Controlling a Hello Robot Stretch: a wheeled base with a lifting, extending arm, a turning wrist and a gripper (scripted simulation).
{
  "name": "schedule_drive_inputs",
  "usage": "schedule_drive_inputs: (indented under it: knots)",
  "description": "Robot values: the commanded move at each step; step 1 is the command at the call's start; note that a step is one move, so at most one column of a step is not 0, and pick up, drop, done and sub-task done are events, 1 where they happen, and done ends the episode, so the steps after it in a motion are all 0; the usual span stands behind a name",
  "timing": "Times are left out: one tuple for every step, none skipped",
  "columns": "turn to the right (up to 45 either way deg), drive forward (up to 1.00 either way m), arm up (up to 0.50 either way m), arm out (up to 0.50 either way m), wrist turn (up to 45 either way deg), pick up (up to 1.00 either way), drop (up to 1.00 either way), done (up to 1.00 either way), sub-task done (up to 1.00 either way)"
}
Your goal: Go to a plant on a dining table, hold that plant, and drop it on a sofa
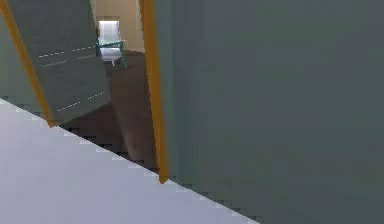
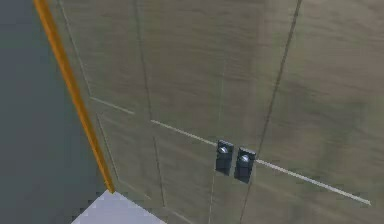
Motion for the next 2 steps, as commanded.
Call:
schedule_drive_inputs:
  knots:
    - [-9.0,0.00,0.00,0.00,0.0,0.00,0.00,0.00,0.00]
    - [0.0,0.20,0.00,0.00,0.0,0.00,0.00,0.00,0.00]
